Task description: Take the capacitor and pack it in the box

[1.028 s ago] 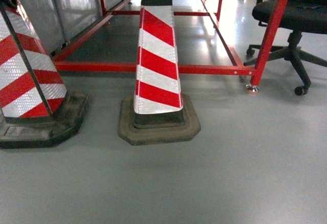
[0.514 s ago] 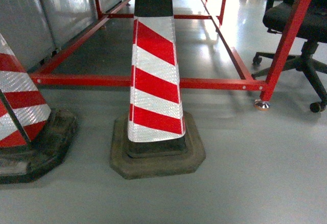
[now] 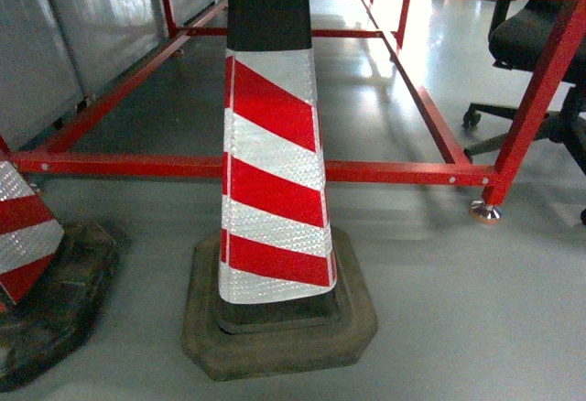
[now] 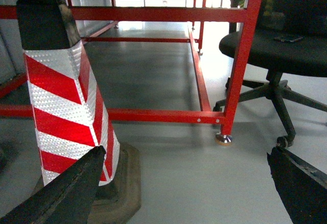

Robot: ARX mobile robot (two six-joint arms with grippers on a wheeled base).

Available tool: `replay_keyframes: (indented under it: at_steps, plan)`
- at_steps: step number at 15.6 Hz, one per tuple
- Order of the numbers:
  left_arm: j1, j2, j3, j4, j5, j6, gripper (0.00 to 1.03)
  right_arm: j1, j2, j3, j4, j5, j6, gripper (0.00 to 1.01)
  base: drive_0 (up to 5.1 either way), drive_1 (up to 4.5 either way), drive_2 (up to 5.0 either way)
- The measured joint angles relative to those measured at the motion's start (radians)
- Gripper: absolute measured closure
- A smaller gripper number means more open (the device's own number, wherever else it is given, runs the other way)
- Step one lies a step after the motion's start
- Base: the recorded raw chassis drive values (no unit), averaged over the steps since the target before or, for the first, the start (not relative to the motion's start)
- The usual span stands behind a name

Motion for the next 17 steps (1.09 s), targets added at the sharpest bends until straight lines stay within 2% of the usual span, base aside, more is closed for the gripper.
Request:
replay_keyframes:
  at_steps: [17]
  plan:
    - [0.0,0.0,0.0,-0.004,0.0,0.004,0.59,0.0,0.0,0.0,-0.006,-0.001,0.0,0.03,0.0,0.0,0.0]
